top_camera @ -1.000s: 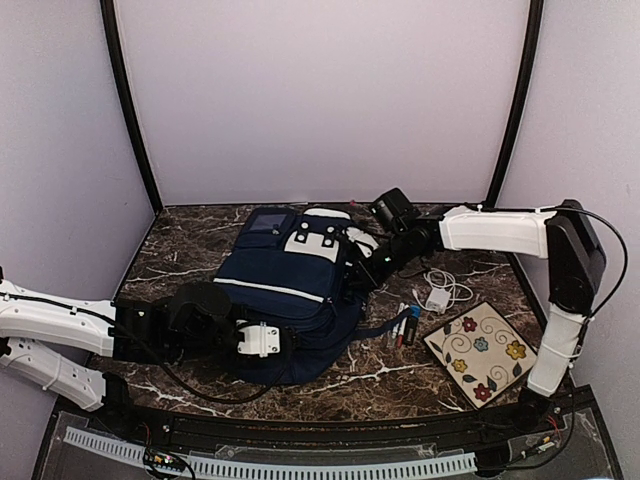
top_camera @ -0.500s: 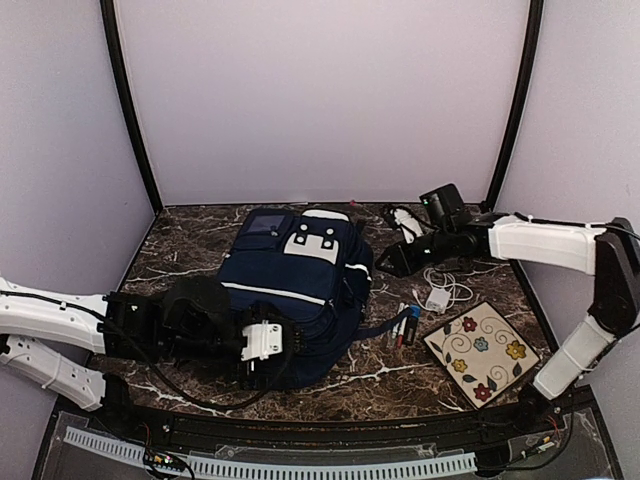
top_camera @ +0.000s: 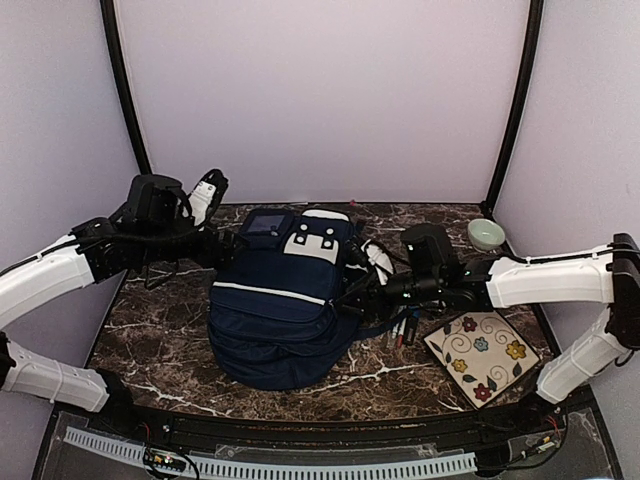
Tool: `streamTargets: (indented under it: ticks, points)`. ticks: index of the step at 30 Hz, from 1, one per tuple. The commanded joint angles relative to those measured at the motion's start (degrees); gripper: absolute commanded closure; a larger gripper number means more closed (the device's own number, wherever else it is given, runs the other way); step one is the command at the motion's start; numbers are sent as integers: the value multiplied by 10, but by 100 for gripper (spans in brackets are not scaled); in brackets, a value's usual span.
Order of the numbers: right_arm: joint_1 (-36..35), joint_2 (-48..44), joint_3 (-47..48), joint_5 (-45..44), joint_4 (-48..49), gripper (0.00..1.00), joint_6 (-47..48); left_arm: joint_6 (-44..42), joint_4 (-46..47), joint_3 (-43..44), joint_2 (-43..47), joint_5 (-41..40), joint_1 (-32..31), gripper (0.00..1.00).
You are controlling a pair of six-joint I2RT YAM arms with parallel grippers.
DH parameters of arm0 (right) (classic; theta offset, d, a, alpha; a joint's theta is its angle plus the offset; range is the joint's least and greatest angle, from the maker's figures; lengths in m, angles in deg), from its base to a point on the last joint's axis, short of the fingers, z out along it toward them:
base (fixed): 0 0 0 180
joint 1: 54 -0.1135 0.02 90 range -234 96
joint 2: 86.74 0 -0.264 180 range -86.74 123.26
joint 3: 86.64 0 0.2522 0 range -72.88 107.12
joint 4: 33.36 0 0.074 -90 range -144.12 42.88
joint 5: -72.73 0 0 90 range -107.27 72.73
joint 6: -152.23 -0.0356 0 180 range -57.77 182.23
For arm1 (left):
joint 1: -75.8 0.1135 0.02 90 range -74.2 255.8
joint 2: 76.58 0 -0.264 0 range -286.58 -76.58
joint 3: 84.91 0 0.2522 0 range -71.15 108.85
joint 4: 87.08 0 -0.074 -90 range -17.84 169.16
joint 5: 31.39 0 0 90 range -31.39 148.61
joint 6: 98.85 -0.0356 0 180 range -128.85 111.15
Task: Pack the student bag
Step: Pick up the student bag from the upper front pocket.
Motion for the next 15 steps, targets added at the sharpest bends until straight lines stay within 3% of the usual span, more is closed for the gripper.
streamTargets:
  ticks: [1, 5, 9, 13, 15]
  points:
    - [-29, 16, -3, -20, 74, 49, -21, 127, -97, -44, 14, -20, 78, 10]
    - [-46, 24, -12, -25, 77, 49, -23, 157, -70, -111, 42, 11, 137, 8]
    - [-53, 33, -13, -43, 78, 50, -27, 166, -49, -151, 47, 28, 149, 8]
    - [-54, 45, -2, -86, 55, 65, -22, 169, -35, -171, 45, 37, 150, 9]
    - [-55, 44, -1, -95, 50, 67, -20, 165, -32, -172, 47, 41, 150, 9]
